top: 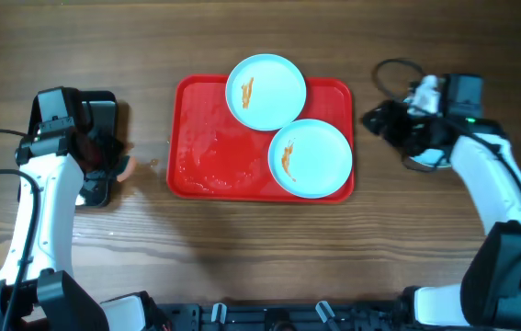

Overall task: Clean dirty plates on tray and stack at the side
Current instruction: 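Release the plate and move the right gripper back over the lower plate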

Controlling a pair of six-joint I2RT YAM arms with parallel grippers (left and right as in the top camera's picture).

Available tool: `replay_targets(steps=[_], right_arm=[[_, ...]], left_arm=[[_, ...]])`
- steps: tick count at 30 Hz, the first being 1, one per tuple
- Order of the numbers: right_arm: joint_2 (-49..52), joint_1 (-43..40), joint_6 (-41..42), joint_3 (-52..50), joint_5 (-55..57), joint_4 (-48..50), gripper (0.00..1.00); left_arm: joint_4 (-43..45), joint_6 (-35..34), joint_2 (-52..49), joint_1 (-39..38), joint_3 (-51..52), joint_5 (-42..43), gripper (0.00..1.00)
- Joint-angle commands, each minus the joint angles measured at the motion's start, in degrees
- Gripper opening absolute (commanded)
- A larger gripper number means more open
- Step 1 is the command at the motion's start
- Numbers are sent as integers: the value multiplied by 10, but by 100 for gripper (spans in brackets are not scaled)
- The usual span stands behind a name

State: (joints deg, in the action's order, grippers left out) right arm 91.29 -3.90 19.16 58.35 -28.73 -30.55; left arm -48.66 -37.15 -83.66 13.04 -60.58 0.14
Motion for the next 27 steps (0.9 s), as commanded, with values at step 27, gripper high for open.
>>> replay_targets(steps=[27], right_arm=[[121,139,-87,-1,191,78,50]], left_arm=[[6,22,14,3,3,18,4]])
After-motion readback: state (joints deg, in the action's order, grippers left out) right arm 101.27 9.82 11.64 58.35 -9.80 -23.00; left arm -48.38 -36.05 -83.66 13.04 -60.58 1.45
